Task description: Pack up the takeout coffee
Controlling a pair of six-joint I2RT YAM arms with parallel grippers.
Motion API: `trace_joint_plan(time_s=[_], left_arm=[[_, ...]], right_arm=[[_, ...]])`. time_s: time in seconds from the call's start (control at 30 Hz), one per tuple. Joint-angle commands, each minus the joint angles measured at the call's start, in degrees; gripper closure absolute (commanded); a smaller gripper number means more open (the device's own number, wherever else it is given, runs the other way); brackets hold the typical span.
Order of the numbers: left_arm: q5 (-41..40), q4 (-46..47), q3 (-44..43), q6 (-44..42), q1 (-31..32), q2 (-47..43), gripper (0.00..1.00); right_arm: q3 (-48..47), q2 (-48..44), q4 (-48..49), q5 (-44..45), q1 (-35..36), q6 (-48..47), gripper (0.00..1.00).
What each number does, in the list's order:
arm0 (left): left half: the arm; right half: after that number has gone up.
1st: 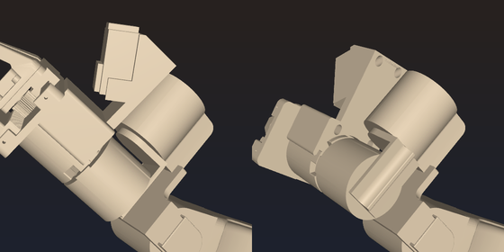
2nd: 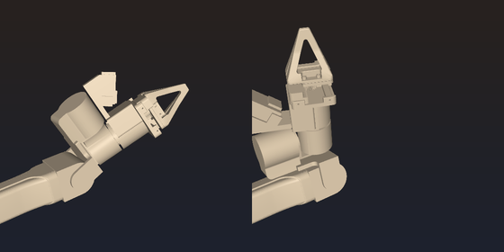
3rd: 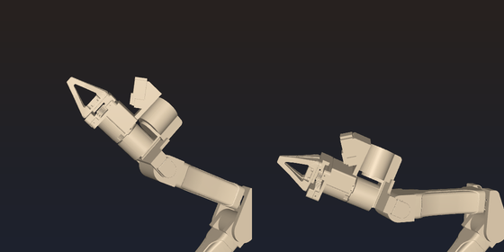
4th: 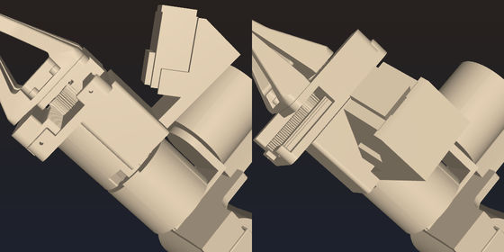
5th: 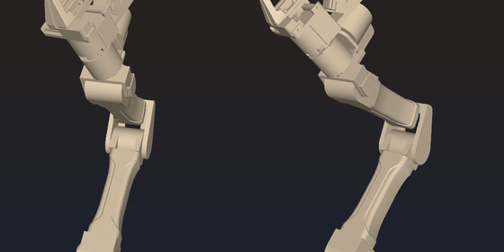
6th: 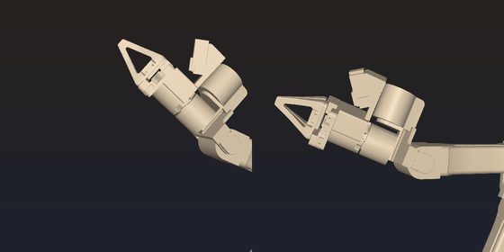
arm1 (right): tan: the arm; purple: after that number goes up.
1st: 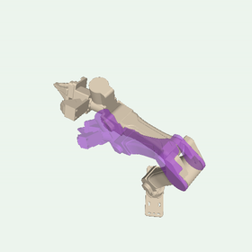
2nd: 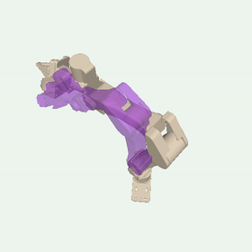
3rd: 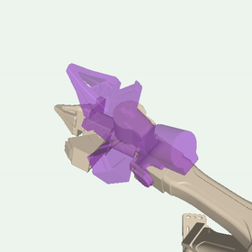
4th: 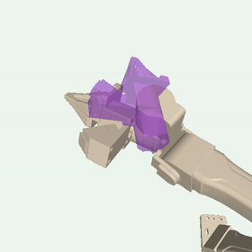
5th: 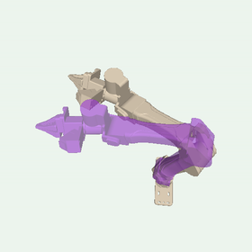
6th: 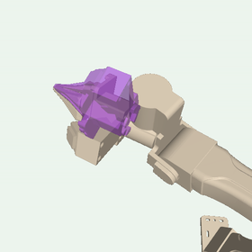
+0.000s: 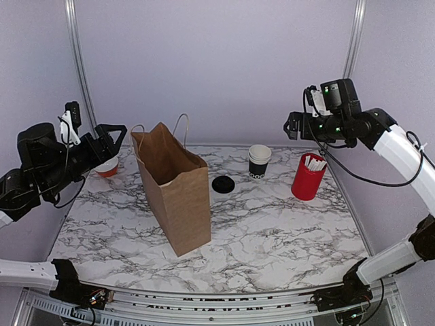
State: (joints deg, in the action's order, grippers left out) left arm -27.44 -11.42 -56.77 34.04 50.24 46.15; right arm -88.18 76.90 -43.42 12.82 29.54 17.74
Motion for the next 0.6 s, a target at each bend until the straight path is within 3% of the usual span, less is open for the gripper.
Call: trace_joint_plan(time_s=[0.0, 0.13, 0.27, 0.4, 0.57], left_arm=[[-5.00, -2.00, -0.17, -2.37, -0.23, -2.48, 0.02], [-12.43, -5.06, -1.82, -2.19, -0.44, -2.19, 0.01], [-15.12, -7.93, -3.75, -1.99, -2.96, -0.32, 0.01], [-9.89, -10.66, -5.44, -1.72, -11.54, 2.84, 0.01], [2.40, -10.90, -3.48, 0.73, -24.29, 5.30, 0.01]], right_arm=[[0.24, -0.74, -1.82, 1.13, -3.07, -0.32, 0.00], [3.46, -2.66, -2.00, -0.40, -7.15, 0.26, 0.03], [7.49, -4.65, -1.85, -2.58, -10.79, 0.73, 0.15], [9.28, -4.27, -0.45, -4.56, -11.54, -0.90, 0.31], [6.33, 1.57, -2.87, -3.97, -11.53, -2.31, 0.49]])
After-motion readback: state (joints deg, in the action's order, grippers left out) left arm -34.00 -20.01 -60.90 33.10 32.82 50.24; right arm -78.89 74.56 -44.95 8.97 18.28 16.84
